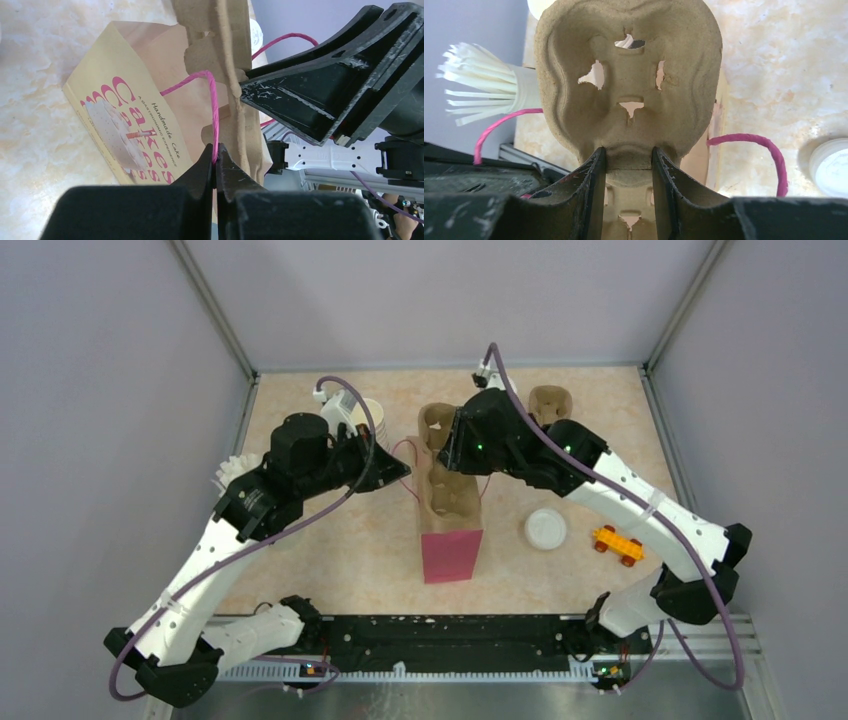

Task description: Pack the takeout coffee

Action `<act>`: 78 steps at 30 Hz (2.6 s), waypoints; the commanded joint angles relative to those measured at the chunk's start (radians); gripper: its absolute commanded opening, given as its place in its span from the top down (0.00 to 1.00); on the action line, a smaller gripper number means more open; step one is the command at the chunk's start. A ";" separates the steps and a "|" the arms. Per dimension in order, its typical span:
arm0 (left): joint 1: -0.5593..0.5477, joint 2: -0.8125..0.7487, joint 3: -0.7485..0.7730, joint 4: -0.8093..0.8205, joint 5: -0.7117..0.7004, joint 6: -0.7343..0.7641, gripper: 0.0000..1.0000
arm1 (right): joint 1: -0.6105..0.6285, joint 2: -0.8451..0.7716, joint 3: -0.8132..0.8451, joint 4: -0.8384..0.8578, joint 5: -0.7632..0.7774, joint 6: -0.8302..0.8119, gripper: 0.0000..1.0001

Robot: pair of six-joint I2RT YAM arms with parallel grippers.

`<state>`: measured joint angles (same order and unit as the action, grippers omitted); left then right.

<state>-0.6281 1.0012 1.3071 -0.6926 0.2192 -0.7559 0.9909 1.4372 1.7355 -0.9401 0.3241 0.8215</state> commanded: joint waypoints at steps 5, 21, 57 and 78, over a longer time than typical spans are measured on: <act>0.005 -0.010 0.016 -0.005 -0.019 0.028 1.00 | 0.054 0.071 0.117 -0.113 0.059 -0.046 0.79; 0.005 -0.012 0.004 -0.008 -0.034 0.038 1.00 | 0.081 0.045 0.110 -0.141 -0.030 -0.048 0.79; 0.004 -0.047 -0.034 0.027 0.011 0.013 0.98 | 0.083 0.138 -0.003 -0.047 0.068 -0.100 0.79; 0.004 -0.046 -0.039 0.021 0.002 0.010 0.98 | 0.029 0.085 -0.086 0.069 0.048 -0.067 0.78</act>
<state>-0.6270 0.9661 1.2732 -0.7033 0.2199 -0.7357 1.0363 1.5787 1.6863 -0.9325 0.3931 0.7364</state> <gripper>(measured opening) 0.025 0.338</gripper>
